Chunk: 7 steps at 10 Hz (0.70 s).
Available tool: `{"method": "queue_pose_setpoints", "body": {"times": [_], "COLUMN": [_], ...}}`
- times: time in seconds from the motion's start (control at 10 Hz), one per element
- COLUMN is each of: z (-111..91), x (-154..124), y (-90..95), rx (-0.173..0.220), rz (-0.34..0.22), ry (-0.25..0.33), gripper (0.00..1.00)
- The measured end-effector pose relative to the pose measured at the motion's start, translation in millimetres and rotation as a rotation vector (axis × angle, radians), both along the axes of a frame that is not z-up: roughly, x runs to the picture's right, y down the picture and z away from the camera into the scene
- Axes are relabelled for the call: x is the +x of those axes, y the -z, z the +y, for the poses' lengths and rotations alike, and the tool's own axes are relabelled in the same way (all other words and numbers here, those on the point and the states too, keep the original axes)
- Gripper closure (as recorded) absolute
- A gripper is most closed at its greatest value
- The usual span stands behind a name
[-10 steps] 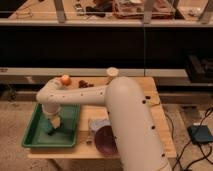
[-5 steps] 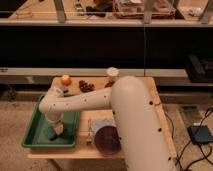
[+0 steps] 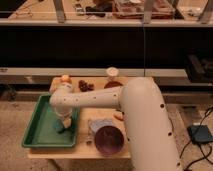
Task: Wipe tray with sponge
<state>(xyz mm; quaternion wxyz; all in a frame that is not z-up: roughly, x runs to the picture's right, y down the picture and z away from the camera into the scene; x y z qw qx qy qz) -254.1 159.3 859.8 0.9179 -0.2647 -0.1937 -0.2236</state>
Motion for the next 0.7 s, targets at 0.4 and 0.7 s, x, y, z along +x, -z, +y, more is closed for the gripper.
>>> {"method": "queue_pose_setpoints", "body": {"times": [0.4, 0.7], "z": [-53, -62], "x": [-10, -50], "y": [-33.6, -35.6], "rx": [0.018, 0.019], "rz": [0.013, -0.049], "ry": [0.007, 0.035], "gripper": [1.00, 1.00]}}
